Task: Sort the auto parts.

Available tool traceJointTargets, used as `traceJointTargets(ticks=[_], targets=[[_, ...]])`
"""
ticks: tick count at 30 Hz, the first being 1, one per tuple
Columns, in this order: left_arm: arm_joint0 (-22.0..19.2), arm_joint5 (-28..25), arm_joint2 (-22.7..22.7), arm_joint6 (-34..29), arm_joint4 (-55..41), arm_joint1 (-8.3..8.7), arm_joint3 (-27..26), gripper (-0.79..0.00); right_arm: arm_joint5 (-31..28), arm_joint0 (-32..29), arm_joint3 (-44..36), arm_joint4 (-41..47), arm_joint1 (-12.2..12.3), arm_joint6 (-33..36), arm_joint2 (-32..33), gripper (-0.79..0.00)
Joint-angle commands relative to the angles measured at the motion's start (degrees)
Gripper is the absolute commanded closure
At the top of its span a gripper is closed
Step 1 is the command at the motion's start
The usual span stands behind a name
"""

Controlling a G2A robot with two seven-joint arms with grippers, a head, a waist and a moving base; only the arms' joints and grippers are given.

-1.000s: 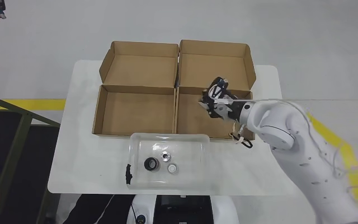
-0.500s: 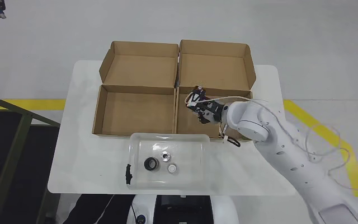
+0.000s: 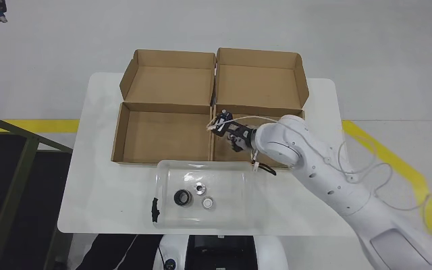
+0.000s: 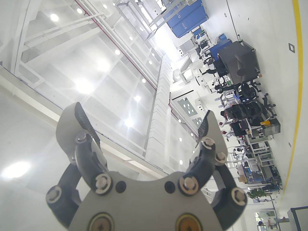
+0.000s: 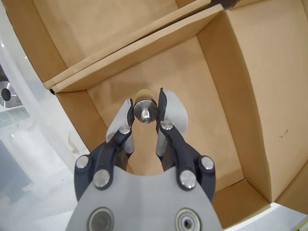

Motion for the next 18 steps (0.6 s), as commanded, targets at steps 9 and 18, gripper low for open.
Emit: traceJointTargets(ticks=[9, 18], targets=[[0.0, 0.0, 0.0, 0.0, 0.0, 0.0, 0.0, -0.785, 1.0, 3.2, 5.8, -0.5, -2.5, 0.7, -3.4, 0.0], [0.0, 0.0, 0.0, 0.0, 0.0, 0.0, 0.0, -0.785, 1.4, 4.4, 9.3, -0.5, -4.2, 0.8, -4.7, -0.222]])
